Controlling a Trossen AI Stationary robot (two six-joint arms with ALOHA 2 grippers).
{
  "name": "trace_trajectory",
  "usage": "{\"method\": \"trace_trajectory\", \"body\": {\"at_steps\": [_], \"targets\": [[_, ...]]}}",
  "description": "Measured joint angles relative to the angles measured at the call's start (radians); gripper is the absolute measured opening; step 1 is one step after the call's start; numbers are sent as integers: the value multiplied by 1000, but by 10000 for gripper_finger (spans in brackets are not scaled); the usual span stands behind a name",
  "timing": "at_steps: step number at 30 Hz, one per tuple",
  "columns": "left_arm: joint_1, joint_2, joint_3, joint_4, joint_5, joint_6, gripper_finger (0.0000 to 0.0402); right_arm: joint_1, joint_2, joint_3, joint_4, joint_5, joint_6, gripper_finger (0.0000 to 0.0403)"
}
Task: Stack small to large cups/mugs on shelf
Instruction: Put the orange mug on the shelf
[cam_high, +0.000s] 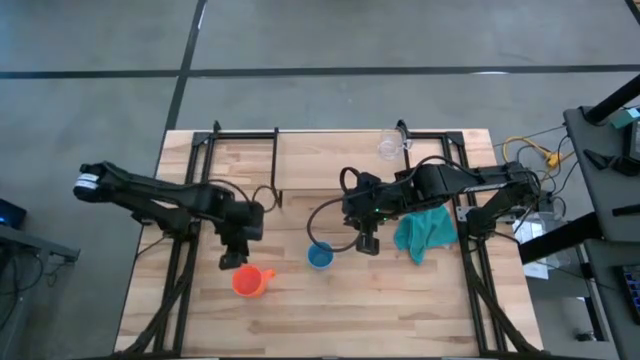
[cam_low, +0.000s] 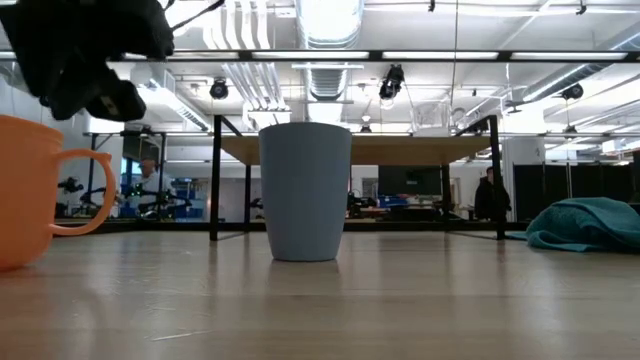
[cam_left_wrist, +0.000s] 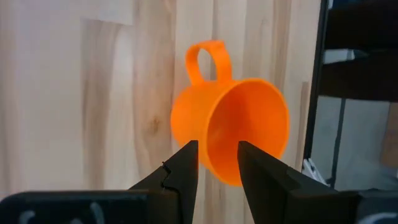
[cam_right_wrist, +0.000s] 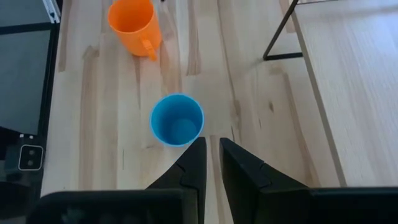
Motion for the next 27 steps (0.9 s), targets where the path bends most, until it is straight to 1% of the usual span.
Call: {"method": "trace_trajectory", "body": {"at_steps": [7,12,21,27], "targets": [[-59,105,3,55,-8,-1,99,2,0,0,43,0,-3,41],[-72,157,8,66,-15,-1,99,2,0,0,110,0,-20,41],[-77,171,5,83,-14,1,99,10,0,0,121,0,-23,41],[-83,176,3,98,-15,-1,99,41,0,0,160,0,-13,41]]}}
